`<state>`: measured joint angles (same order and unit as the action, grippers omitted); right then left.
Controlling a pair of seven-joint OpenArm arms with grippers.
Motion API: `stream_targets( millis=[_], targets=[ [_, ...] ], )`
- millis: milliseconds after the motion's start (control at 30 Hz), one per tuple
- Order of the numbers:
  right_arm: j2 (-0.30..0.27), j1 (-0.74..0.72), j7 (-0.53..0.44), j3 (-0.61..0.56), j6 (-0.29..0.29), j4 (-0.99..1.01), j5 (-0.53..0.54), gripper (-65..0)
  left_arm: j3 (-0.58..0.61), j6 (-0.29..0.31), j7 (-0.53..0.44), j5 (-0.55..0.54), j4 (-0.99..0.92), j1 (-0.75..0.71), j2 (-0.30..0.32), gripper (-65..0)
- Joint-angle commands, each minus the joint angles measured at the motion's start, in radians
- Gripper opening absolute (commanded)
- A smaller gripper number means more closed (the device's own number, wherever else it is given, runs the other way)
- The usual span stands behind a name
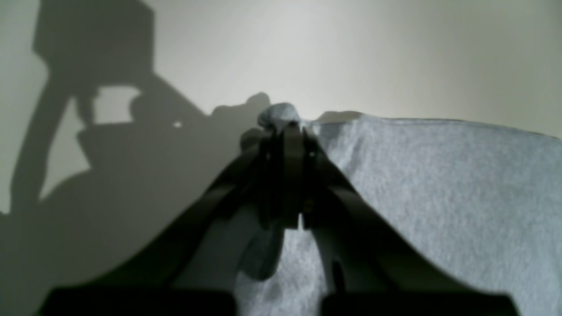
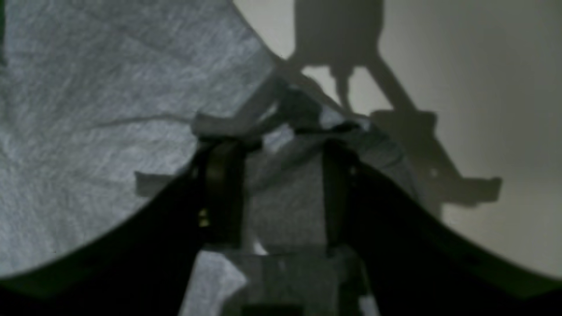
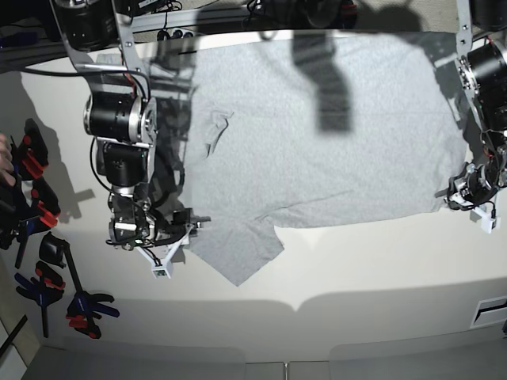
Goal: Fold the T-shirt properly
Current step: 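Grasp the side edge of the shirt with both grippers, then lift the side edge and fold it over toward the shirt's middle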
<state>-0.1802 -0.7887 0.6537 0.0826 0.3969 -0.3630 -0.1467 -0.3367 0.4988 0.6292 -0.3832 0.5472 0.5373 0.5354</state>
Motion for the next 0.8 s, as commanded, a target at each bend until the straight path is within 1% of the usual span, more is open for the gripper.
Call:
stream_targets(
  millis=[0, 100, 133, 233, 333, 500, 600, 633, 700, 767],
  targets=[
    [0.0, -0.005, 0.069, 0.002, 0.003, 0.006, -0.007, -46.2, -0.003, 0.003, -0.019, -0.012, 0.017, 0.028, 0.022, -65.0],
    [0.0, -0.019, 0.064, 0.002, 0.003, 0.005, -0.006, -61.5, -0.003, 0.003, -0.024, -0.012, 0.017, 0.029, 0.022, -65.0],
    [0.0, -0.024, 0.06, 0.002, 0.003, 0.005, -0.006, -65.0, -0.003, 0.003, -0.024, -0.012, 0.017, 0.029, 0.022, -65.0],
    [0.0, -0.04, 0.05, 0.002, 0.003, 0.003, -0.004, -65.0, -0.003, 0.003, -0.028, -0.012, 0.017, 0.029, 0.022, -65.0],
    [0.0, -0.055, 0.033, 0.002, 0.0, 0.002, -0.003, -65.0, -0.003, 0.003, -0.057, -0.012, 0.017, 0.031, 0.022, -65.0],
    [0.0, -0.08, 0.006, 0.002, -0.031, -0.008, -0.003, -65.0, -0.003, 0.003, -0.054, -0.011, 0.017, 0.065, 0.022, -65.0],
    [0.0, -0.108, -0.003, 0.002, -0.024, -0.011, 0.014, -65.0, -0.003, 0.003, -0.053, -0.01, 0.017, 0.104, 0.022, -65.0],
    [0.0, -0.121, 0.0, 0.002, -0.01, -0.011, 0.029, -65.0, -0.003, 0.003, -0.052, -0.007, 0.017, 0.117, 0.022, -65.0],
    [0.0, -0.146, 0.008, 0.002, 0.008, -0.011, 0.053, -65.0, -0.003, 0.002, -0.034, 0.025, 0.017, 0.148, 0.02, -65.0],
    [0.0, -0.174, 0.017, 0.002, 0.012, -0.012, 0.073, -65.0, -0.003, 0.003, -0.015, 0.05, 0.017, 0.177, 0.019, -65.0]
  ],
)
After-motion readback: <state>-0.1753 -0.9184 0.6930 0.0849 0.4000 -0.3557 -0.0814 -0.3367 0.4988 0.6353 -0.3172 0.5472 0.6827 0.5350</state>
